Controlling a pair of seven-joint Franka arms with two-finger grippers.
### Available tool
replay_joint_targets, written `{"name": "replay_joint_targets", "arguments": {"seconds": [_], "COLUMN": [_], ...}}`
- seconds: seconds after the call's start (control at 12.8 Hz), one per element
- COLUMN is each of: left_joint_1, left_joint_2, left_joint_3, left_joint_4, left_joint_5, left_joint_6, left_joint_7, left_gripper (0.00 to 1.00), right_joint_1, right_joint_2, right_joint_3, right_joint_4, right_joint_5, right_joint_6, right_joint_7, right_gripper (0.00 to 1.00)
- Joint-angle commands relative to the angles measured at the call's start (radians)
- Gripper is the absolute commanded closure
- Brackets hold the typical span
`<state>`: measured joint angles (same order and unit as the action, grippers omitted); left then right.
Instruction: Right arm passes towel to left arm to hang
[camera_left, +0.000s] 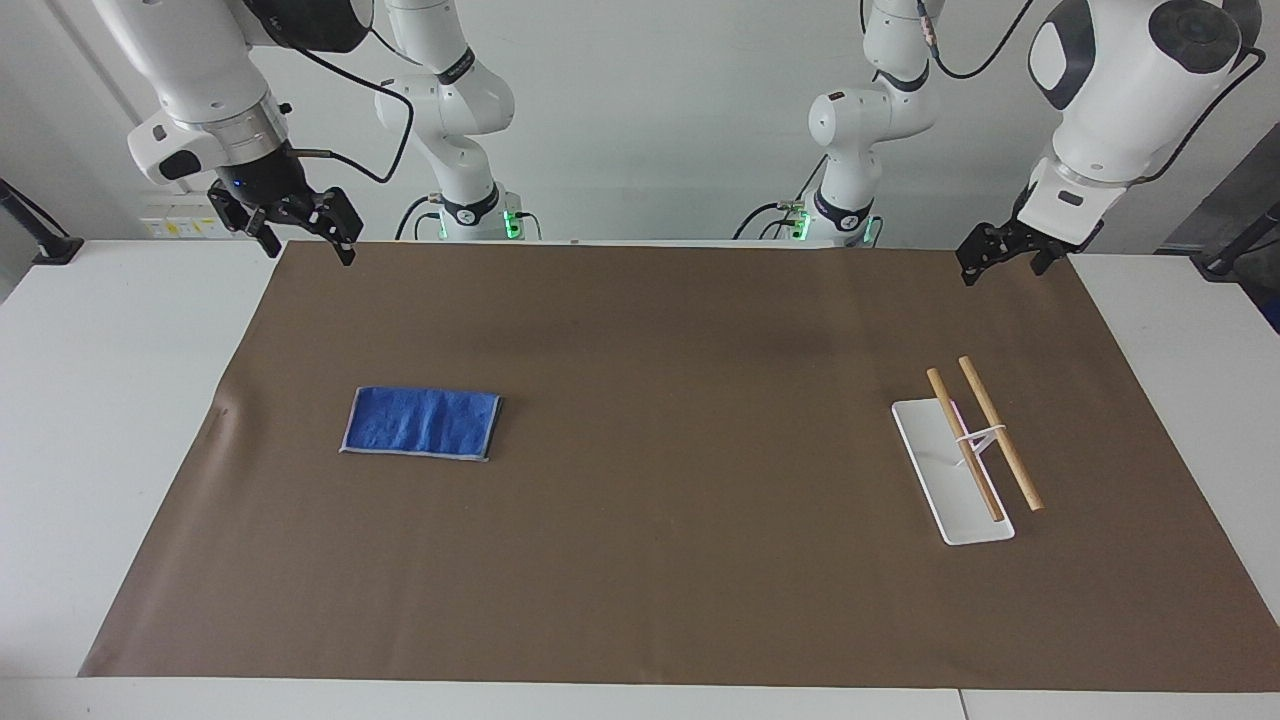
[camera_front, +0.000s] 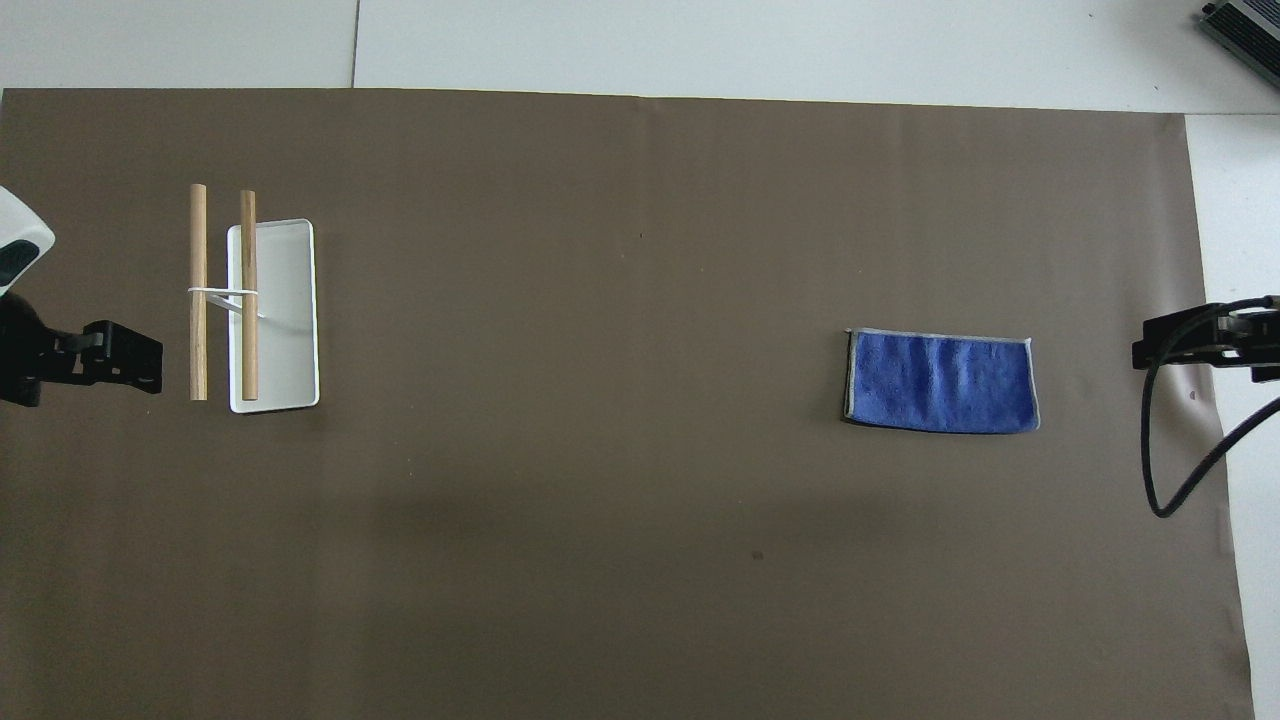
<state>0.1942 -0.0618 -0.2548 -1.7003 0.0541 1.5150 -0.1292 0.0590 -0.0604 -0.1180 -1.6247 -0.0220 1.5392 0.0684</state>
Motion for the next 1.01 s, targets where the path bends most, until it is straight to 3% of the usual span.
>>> {"name": "replay_joint_targets", "arguments": {"seconds": [0.0,0.55,0.93], "left_joint_1": [0.010,0.010,0.008], "left_joint_2": [-0.032,-0.032,-0.032], "left_joint_3": [0.002,0.002,0.002], "left_joint_4": [-0.038,-0.038,-0.038], "left_joint_5": [-0.014,-0.014,-0.014], "left_joint_6": [0.022,0.022,0.022], "left_joint_7": [0.003,0.003,0.003], "left_gripper": [0.00,0.00,0.00], "right_joint_1": [-0.005,-0.005,0.013], "right_joint_2": [-0.027,-0.029,-0.081], "right_joint_3": [0.003,0.001,0.003], "right_joint_4": [-0.034,-0.046,-0.286], "right_joint_5": [0.002,0.004,0.004], "right_joint_6": [0.025,0.035,0.326], "right_joint_7": [-0.010,-0.012,-0.013], "right_gripper": [0.00,0.00,0.00]}}
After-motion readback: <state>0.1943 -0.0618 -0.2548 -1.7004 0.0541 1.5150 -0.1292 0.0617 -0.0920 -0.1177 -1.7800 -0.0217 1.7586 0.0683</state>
